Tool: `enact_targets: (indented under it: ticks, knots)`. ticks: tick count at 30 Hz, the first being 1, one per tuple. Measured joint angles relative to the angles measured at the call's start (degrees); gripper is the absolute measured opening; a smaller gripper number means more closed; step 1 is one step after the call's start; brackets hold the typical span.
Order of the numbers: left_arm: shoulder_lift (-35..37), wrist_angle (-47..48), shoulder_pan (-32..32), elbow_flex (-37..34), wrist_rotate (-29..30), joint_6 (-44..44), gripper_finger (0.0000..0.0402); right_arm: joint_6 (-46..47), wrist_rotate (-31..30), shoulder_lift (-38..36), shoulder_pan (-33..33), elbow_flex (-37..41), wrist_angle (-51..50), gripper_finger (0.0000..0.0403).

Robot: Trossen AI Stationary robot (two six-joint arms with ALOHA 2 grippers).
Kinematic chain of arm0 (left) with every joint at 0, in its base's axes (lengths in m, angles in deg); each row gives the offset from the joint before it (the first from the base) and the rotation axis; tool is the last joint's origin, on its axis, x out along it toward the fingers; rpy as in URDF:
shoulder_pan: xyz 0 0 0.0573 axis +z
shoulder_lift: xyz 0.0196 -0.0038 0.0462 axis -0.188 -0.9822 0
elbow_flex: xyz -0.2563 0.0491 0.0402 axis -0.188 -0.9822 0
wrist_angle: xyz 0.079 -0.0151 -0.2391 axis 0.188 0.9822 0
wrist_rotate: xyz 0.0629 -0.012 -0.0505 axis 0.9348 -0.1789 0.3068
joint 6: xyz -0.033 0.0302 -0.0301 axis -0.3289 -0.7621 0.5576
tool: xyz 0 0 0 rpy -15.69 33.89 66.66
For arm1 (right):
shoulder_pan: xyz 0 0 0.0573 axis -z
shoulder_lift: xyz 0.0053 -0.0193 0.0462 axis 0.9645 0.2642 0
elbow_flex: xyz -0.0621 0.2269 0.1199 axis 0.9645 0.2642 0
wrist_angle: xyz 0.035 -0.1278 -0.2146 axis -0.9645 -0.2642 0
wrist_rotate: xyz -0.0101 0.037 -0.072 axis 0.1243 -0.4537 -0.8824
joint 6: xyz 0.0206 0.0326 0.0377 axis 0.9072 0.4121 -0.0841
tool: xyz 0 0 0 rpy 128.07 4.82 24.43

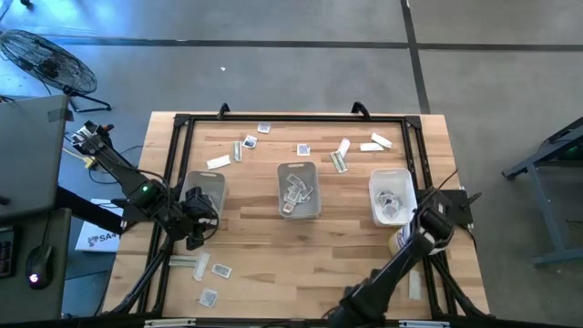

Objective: Pick & Place First Aid Supplies
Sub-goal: Put the bandage pack into the left gray bin

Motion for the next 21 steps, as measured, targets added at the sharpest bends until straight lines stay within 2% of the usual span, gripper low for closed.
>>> enact_targets:
  ticks: [6,13,21]
  knots:
    - [0.0,0.0,0.0,0.0,0.0,0.0,0.0128,-4.4,5.3,3.4,-1.2,0.0,-5.9,0.0175]
    - [0.0,0.0,0.0,0.0,0.0,0.0,0.0128,-8.3,4.5,3.7,-1.8,0.0,-8.0,0.0227]
    - [0.0,0.0,0.0,0.0,0.0,0.0,0.0128,-13.3,3.6,3.7,-3.5,0.0,-8.1,0.0239]
